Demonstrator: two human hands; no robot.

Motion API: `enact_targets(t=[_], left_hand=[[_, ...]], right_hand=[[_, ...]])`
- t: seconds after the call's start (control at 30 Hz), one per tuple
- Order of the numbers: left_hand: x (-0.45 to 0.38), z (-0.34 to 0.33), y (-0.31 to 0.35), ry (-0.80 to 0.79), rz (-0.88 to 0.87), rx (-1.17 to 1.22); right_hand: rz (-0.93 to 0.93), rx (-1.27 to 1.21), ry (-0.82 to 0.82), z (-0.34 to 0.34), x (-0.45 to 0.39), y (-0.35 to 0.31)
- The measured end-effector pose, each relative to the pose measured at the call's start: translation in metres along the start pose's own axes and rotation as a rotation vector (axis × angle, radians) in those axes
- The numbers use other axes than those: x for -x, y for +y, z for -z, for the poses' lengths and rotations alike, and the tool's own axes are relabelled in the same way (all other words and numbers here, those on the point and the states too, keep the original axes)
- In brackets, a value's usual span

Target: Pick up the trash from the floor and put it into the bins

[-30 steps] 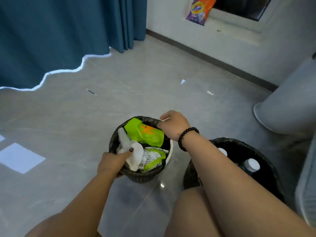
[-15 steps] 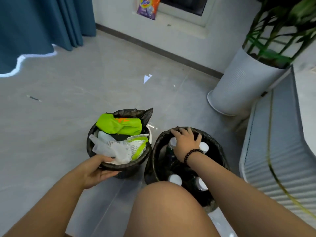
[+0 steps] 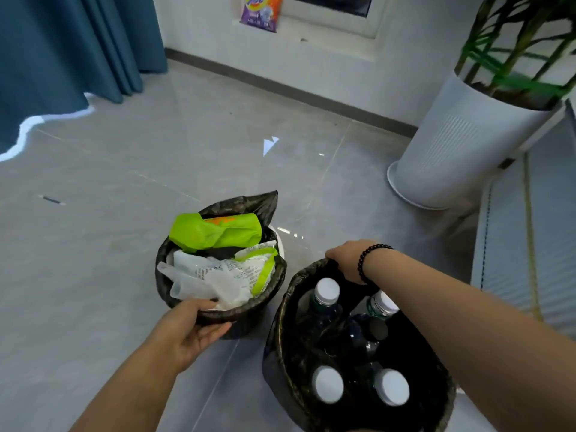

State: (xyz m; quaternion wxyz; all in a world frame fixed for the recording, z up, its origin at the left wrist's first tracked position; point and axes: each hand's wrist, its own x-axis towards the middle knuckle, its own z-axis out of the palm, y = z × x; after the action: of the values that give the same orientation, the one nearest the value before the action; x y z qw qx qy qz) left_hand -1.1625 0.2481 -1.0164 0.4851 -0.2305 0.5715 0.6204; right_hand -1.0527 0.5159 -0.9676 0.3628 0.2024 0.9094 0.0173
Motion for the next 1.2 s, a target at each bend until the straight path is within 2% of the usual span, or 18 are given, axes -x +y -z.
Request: enact_targets(t=[0.1,0.27,0.33,0.4,0.47,0.63,0.87,0.97,1.1,1.2], left_hand=[[0.0,0.004,-0.003,0.06,0.032,0.059],[0.023,0.029,-0.008,0.171,0.059,0.077],[0.041,0.042,-0.004,0.196,0.077,0.078],[0.057,0.055,0.0,0.226,0.077,0.081],[0.074,0.068,0.006,0.266,0.056,0.099],[0.128,0.081,0.034,0.335,0.002,0.191],[0.244,0.06,0.116,0.364,-0.08,0.177],[0.298,0.046,0.162,0.371,-0.085,0.156],[0.366,0.02,0.217,0.349,-0.089,0.106],[0.416,0.002,0.256,0.32,-0.091,0.038]], right_hand=[[0.031,-0.005,-0.083,-0.004,-0.004,0.006],[0.059,-0.199,-0.286,-0.015,0.028,0.0],[0.054,-0.403,-0.427,-0.027,0.052,-0.009],[0.003,-0.717,-0.575,-0.044,0.079,-0.02],[-0.057,-0.978,-0.631,-0.062,0.106,-0.038],[-0.286,-1.483,-0.541,-0.084,0.167,-0.092],[-0.606,-1.793,-0.428,-0.031,0.241,-0.106],[-0.655,-1.83,-0.374,0.019,0.275,-0.095],[-0.602,-1.736,-0.248,0.07,0.301,-0.06],[-0.557,-1.774,-0.159,0.131,0.327,-0.039]])
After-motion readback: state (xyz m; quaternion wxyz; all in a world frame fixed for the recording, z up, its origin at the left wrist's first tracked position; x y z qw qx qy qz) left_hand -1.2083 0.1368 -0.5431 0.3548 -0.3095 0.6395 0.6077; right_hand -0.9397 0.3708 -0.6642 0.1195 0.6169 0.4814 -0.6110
